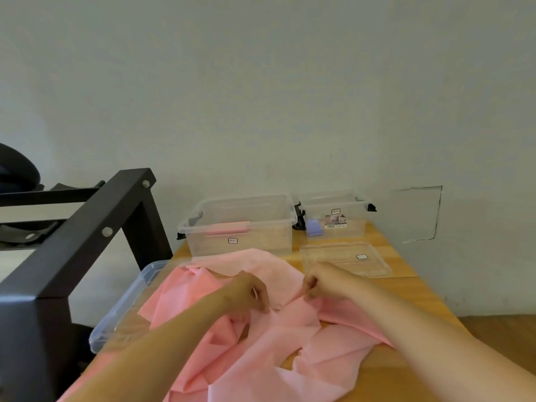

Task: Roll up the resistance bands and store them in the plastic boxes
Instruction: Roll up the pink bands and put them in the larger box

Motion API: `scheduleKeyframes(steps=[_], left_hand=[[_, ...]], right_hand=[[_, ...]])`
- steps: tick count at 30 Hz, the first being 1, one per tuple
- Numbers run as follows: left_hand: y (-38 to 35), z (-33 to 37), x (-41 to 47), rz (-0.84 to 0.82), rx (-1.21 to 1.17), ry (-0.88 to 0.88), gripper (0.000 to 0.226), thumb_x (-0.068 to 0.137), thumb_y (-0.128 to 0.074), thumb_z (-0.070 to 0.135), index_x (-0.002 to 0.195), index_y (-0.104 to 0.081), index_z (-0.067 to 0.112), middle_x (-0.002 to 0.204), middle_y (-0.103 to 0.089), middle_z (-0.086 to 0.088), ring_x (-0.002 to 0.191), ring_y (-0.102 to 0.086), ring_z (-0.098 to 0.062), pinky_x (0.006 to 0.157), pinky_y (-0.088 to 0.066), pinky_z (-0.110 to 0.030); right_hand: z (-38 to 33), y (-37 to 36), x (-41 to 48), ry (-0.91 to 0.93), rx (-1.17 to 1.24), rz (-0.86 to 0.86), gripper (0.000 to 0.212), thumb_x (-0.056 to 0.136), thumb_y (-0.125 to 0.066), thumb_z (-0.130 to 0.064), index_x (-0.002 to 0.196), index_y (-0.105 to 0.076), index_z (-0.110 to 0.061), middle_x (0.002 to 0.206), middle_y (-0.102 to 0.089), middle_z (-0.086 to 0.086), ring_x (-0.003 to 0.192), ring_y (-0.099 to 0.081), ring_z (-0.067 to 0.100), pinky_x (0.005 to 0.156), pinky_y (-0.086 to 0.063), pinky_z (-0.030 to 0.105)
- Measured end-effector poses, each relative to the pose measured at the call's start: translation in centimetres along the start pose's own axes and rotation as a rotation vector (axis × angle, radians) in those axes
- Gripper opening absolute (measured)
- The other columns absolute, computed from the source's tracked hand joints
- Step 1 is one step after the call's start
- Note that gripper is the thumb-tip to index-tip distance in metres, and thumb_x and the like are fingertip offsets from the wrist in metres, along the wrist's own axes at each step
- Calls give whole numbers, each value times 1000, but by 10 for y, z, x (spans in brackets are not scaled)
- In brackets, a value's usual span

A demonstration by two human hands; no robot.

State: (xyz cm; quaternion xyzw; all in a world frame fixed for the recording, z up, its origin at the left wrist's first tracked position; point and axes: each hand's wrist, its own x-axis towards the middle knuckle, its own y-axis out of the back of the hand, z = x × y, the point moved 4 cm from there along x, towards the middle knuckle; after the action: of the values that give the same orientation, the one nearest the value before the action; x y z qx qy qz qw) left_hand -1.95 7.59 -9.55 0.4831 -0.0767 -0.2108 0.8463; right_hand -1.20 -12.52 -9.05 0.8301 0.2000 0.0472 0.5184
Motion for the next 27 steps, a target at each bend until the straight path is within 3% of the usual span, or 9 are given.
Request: scheduleKeyframes(steps=[3,5,8,14,17,19,22,24,27], left_hand=[[32,13,-2,58,-41,-55,29,74,-78,3,63,-66,27,77,-68,2,76,-60,-11,81,-51,-29],[58,22,-4,76,-34,-65,27,78,-74,2,67,-64,24,80,-69,4,79,-63,-8,81,-52,-22],[104,45,-9,146,-57,-76,24,82,-69,-3,73,-63,19,71,-68,8,68,-63,0,73,-50,-14],[215,118,-33,500,-111,-212,21,80,-70,-6,73,-63,13,64,-64,-6,55,-58,-7,59,-50,-20],[266,159,-54,633,-128,-291,18,80,-70,-4,77,-63,12,65,-64,-3,52,-56,-3,54,-48,-15],[291,180,-66,633,-116,-321,16,79,-72,-2,81,-65,13,63,-65,2,55,-58,-3,57,-49,-16],[311,196,-79,634,-34,-316,15,78,-75,1,84,-67,12,75,-67,-4,66,-60,-9,65,-51,-18],[319,203,-87,682,-18,-336,12,79,-74,1,87,-67,8,78,-66,-7,64,-60,-6,63,-51,-15],[336,218,-99,755,35,-359,9,82,-72,3,83,-66,10,76,-65,-3,55,-58,3,56,-49,-14]], right_hand=[[-10,25,-4,27,47,30,6,83,-72,-18,88,-76,-20,91,-71,-7,82,-62,9,70,-45,18],[-19,49,-7,34,66,78,3,85,-72,-20,85,-73,-23,88,-69,-11,82,-60,6,68,-41,16],[-40,100,-7,100,61,209,14,86,-69,-14,98,-74,-11,99,-72,1,85,-60,8,67,-42,13],[-103,221,-30,198,7,645,15,89,-63,-16,99,-74,-13,102,-72,3,90,-61,15,81,-46,27],[-131,267,-53,234,31,877,10,89,-62,-19,89,-71,-22,93,-70,-1,73,-63,18,78,-52,33],[-146,286,-66,271,51,925,10,90,-61,-17,85,-68,-23,87,-68,-2,54,-61,11,66,-49,27],[-162,301,-79,292,1,894,11,89,-60,-13,86,-69,-17,76,-65,-5,39,-56,1,57,-43,22],[-170,307,-89,304,-14,929,12,89,-59,-12,90,-71,-14,76,-65,-5,42,-56,6,57,-44,23],[-188,323,-109,329,-58,1069,16,91,-56,-14,95,-71,-16,91,-67,-2,56,-56,12,68,-48,27]])
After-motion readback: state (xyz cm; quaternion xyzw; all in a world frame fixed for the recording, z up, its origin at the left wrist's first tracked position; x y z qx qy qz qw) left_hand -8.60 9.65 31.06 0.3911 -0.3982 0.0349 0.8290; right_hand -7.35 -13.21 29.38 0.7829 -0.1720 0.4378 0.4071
